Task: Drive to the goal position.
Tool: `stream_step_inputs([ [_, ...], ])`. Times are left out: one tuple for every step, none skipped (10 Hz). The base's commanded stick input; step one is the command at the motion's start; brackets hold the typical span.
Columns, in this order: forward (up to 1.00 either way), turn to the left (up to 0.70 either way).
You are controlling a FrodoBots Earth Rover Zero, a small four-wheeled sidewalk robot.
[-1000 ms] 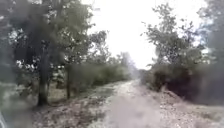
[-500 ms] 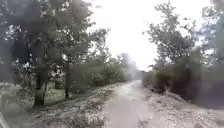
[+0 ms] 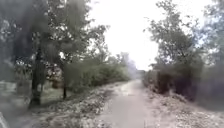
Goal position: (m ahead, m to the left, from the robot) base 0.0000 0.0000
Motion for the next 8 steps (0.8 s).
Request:
stream_step_inputs([
  [0.45, 0.0],
  [0.45, 0.0],
  [0.45, 0.0],
  [0.45, 0.0],
  [0.45, 0.0],
  [0.45, 0.0],
  [0.45, 0.0],
  [0.45, 0.0],
])
